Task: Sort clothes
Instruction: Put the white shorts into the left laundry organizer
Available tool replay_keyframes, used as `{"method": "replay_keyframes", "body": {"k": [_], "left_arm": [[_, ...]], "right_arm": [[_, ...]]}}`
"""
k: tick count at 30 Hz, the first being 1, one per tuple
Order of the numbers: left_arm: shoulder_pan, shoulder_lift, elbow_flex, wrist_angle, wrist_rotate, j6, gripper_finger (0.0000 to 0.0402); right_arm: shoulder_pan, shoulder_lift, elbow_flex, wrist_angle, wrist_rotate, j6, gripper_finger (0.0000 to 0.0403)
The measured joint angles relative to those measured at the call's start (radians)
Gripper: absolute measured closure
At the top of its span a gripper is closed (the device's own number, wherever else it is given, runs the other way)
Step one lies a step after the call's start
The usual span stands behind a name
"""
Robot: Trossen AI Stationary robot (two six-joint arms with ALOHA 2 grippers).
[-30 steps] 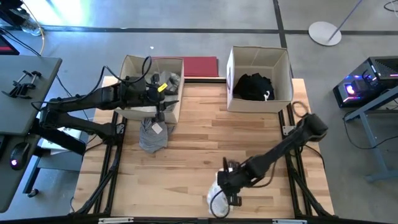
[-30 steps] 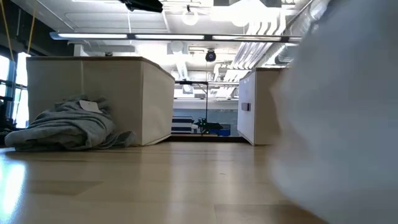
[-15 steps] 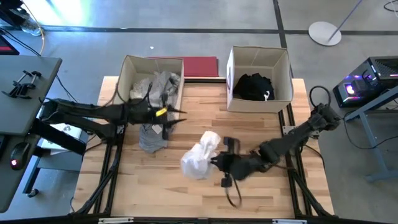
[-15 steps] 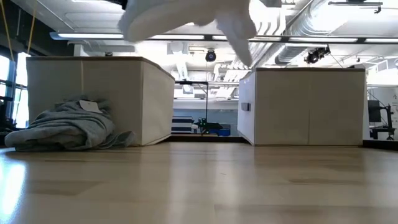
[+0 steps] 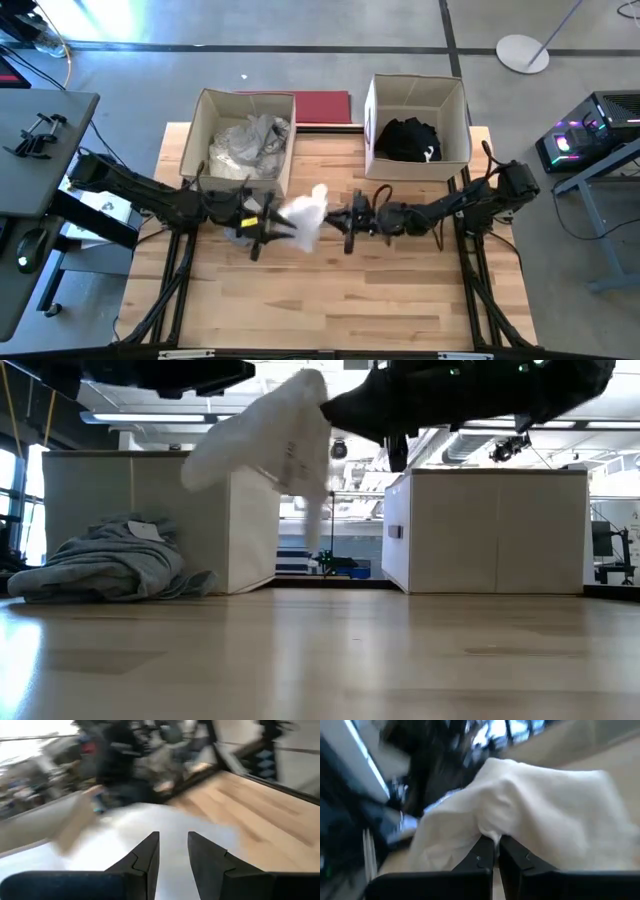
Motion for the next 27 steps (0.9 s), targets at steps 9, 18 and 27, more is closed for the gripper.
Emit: {"method": "replay_keyframes", "body": {"k": [9,18,27], "left_arm": [[-0.004,0.136,0.002,0.362,-0.012,-0.2,0.0275],[-0.002,0.226,0.002,0.368,-0.324,-0.041,0.0169],[0.055,0.341,0.002,0.378,-0.317,-0.151,0.0113]], "right_arm": [[-0.026,-0.002,0.024,0.03,0.008,-0.004,0.0403],[-0.025,-0.001,0.045,-0.018,-0.003,-0.011,0.0403],[-0.025,-0.001,0.045,-0.021,-0.056,-0.007,0.0403]]}}
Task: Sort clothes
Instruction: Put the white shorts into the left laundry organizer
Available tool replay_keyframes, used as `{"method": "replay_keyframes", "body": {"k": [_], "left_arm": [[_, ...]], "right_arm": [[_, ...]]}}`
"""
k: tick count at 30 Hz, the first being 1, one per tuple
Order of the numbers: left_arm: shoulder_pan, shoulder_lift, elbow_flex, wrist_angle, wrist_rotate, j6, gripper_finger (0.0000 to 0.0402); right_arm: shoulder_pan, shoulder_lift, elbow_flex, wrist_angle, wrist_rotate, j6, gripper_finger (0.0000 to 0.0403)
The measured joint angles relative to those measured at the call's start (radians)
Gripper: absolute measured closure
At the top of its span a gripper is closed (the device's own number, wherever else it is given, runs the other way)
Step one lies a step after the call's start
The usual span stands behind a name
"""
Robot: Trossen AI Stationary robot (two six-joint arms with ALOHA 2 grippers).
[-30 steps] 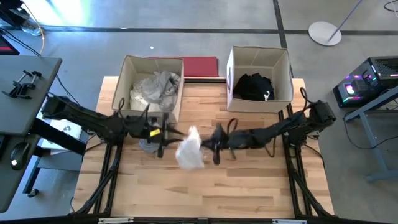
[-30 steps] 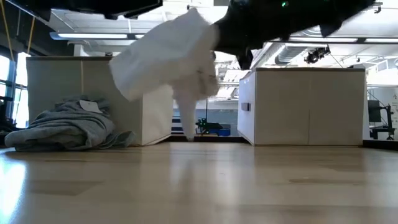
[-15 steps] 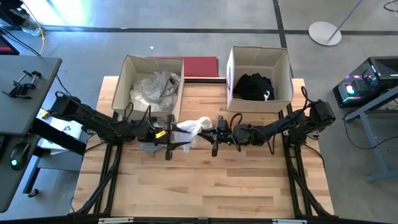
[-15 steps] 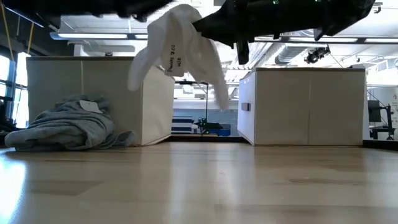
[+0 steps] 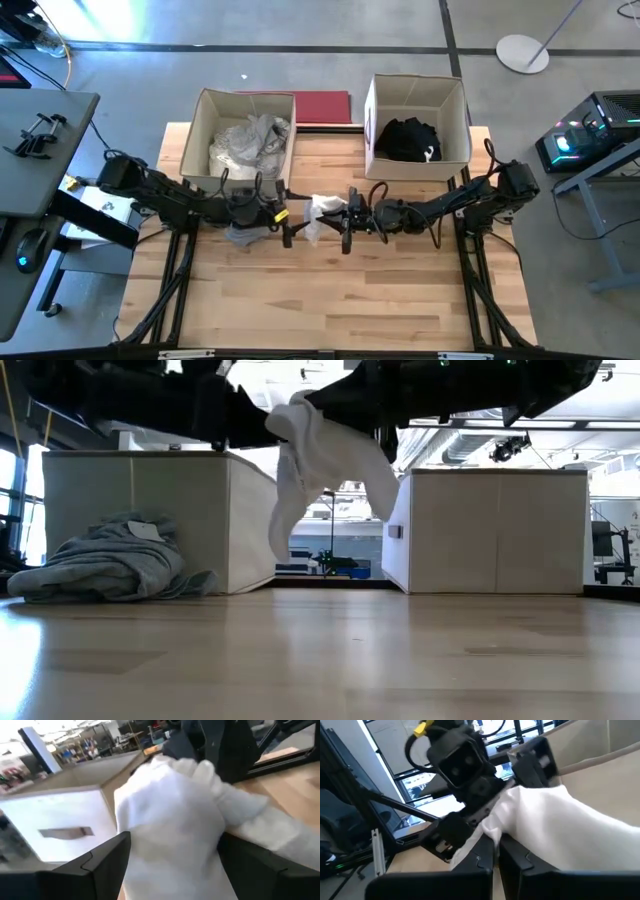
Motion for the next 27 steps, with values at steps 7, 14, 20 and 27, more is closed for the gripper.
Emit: {"method": "replay_keyframes", "body": {"k": [7,14,20,27], "left_arm": [[0.019,0.099,0.002,0.171,0.204,-0.044,0.0113],[0.018,0.174,0.064,0.239,0.24,-0.034,0.0133],[0.017,0.218,0.097,0.226,0.223,-0.012,0.024],[0.015,0.174,0.097,0.099,0.114,0.058,0.0388]], "right_arm": [[0.001,0.0,0.0,0.002,-0.022,0.0,0.0402],[0.001,0.0,0.0,0.003,-0.039,0.0,0.0402],[0.002,0.0,0.0,-0.005,-0.041,-0.02,0.0399],[0.0,-0.079,0.0,-0.151,-0.064,0.044,0.0315]]}}
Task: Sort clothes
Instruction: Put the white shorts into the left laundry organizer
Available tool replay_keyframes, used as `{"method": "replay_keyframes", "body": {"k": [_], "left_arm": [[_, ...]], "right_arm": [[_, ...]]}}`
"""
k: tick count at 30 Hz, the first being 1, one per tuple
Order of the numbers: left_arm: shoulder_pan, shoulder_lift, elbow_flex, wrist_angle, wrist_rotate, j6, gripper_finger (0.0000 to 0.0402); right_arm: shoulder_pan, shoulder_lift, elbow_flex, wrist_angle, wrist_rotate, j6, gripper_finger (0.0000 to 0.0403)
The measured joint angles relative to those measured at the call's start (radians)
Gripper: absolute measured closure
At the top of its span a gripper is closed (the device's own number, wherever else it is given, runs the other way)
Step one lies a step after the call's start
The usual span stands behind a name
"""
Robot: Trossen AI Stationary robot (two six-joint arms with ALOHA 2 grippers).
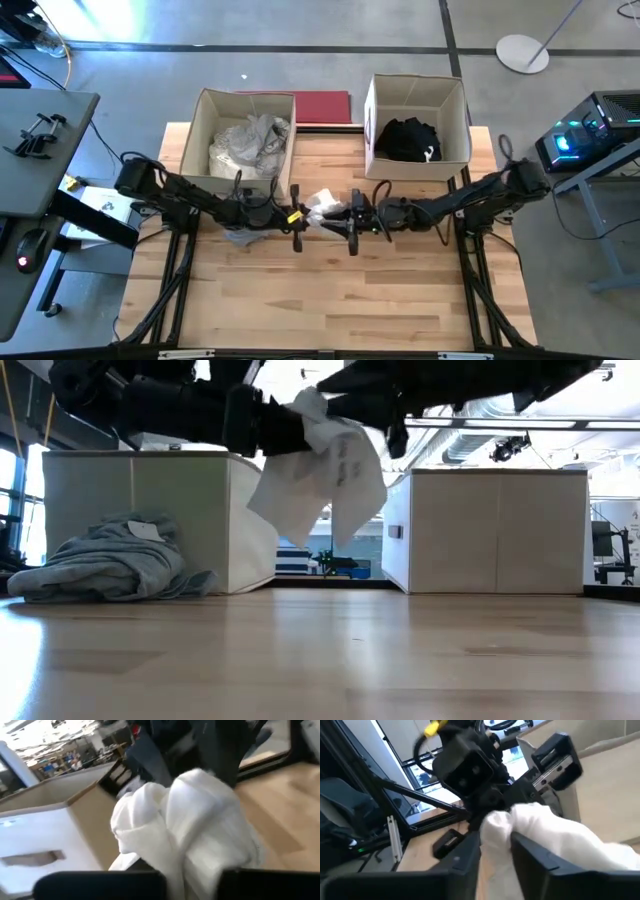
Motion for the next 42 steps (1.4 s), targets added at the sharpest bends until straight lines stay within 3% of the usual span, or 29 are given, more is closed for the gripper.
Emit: {"method": "replay_keyframes", "body": {"k": [3,7,15,18,23,26,29,31,34,36,42], "left_arm": [[-0.006,-0.041,-0.001,-0.067,-0.078,0.026,0.0379],[-0.039,-0.122,0.0,-0.118,-0.29,0.137,0.0378],[-0.081,-0.342,0.008,-0.072,-0.737,0.442,0.0392],[-0.037,-0.45,0.017,-0.068,-0.908,0.569,0.0392],[0.153,-0.615,0.019,-0.117,-0.951,0.652,0.0392],[0.301,-0.684,0.026,-0.292,-0.953,0.597,0.0392],[0.442,-0.708,0.08,-0.655,-0.897,0.376,0.0392],[0.538,-0.699,0.144,-0.981,-0.709,0.136,0.0392],[0.705,-0.617,0.248,-1.356,-0.224,-0.178,0.0392],[0.787,-0.545,0.273,-1.443,-0.077,-0.218,0.0392],[0.925,-0.307,0.277,-1.424,-0.053,-0.213,0.0378]], "right_arm": [[0.0,-0.08,0.0,-0.129,-0.003,0.033,0.027],[0.015,-0.184,0.0,-0.25,0.008,0.031,0.0232],[0.066,-0.229,0.0,-0.281,0.17,-0.067,0.0219],[0.066,-0.222,0.0,-0.304,0.181,-0.045,0.0219],[0.066,-0.209,0.0,-0.313,0.182,-0.037,0.0219],[0.064,-0.207,0.0,-0.312,0.182,-0.016,0.0219],[0.064,-0.206,0.0,-0.313,0.181,-0.014,0.0219],[0.064,-0.206,0.0,-0.312,0.181,-0.014,0.0219],[0.064,-0.206,0.0,-0.312,0.181,-0.014,0.0219],[0.064,-0.206,0.0,-0.312,0.181,-0.014,0.0219],[0.064,-0.206,0.0,-0.313,0.181,-0.016,0.0219]]}}
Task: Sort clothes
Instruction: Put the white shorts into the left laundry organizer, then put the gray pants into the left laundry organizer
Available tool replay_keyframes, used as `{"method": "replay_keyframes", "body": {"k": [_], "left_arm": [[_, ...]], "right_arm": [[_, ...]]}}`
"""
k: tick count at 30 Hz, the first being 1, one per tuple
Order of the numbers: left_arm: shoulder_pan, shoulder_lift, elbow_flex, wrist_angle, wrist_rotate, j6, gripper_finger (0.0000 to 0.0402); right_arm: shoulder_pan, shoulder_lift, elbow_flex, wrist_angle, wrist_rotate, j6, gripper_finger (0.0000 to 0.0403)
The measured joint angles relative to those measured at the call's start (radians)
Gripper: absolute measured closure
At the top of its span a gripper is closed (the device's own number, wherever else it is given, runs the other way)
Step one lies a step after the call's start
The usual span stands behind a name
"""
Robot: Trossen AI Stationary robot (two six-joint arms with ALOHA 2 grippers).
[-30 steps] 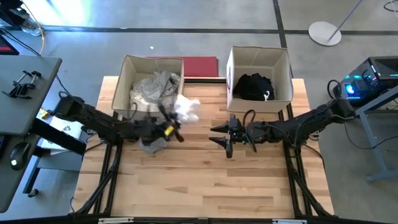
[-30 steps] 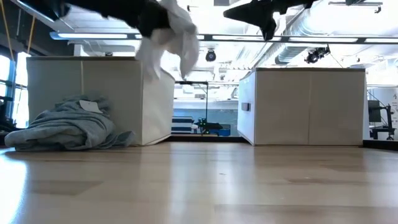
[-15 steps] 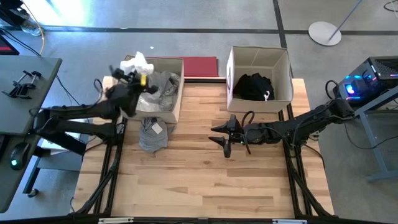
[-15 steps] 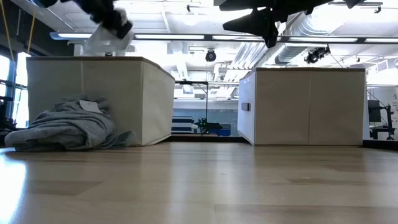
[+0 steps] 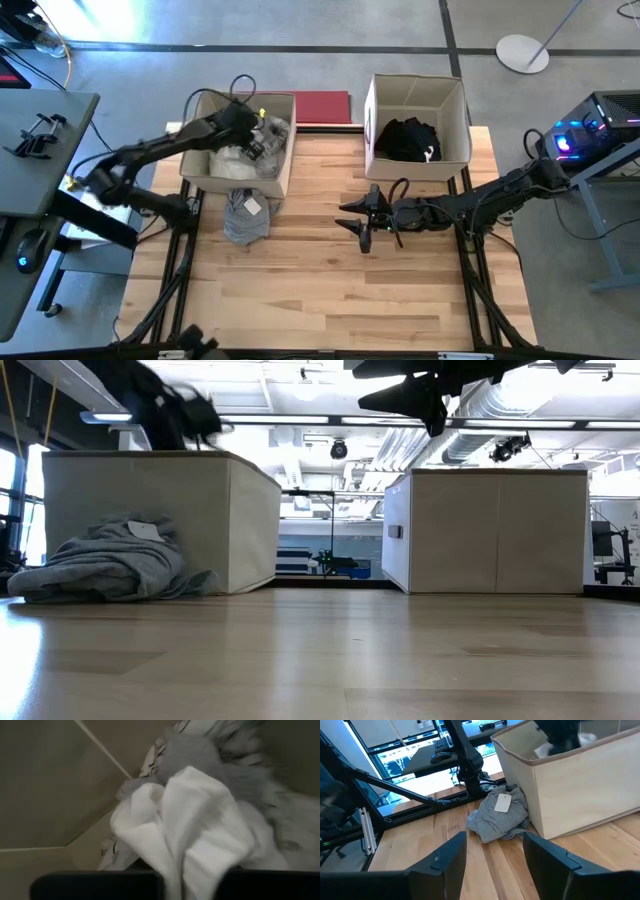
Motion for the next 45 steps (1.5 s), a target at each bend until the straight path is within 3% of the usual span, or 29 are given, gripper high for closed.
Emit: {"method": "replay_keyframes", "body": {"k": [4,8,14,17,29,36,41,45], "left_arm": [[0.038,0.125,0.0,0.072,0.0,0.016,0.0339],[0.04,0.166,0.002,0.075,-0.003,0.026,0.0276],[0.016,0.078,0.0,0.036,-0.003,0.012,0.0175],[-0.009,-0.013,0.0,0.015,-0.002,-0.007,0.0145],[-0.243,-0.403,0.0,-0.122,-0.057,-0.151,0.0135],[-0.412,-0.516,-0.001,-0.121,-0.051,-0.175,0.0135],[-0.619,-0.54,-0.001,-0.098,-0.035,-0.262,0.0135],[-0.838,-0.532,-0.058,0.046,-0.131,-0.204,0.0135]], "right_arm": [[0.0,0.0,0.0,0.0,0.0,-0.001,0.0219],[0.0,0.0,0.0,-0.001,0.0,-0.001,0.0219],[0.0,0.0,0.0,-0.005,0.0,-0.003,0.0219],[0.0,0.0,0.0,-0.005,0.0,-0.004,0.0219],[0.0,0.0,0.0,-0.005,0.04,-0.002,0.0219],[0.002,0.001,0.0,0.015,0.027,0.002,0.0219],[0.021,0.067,0.0,0.18,-0.117,-0.09,0.0219],[0.05,0.163,0.0,0.342,-0.155,-0.21,0.0219]]}}
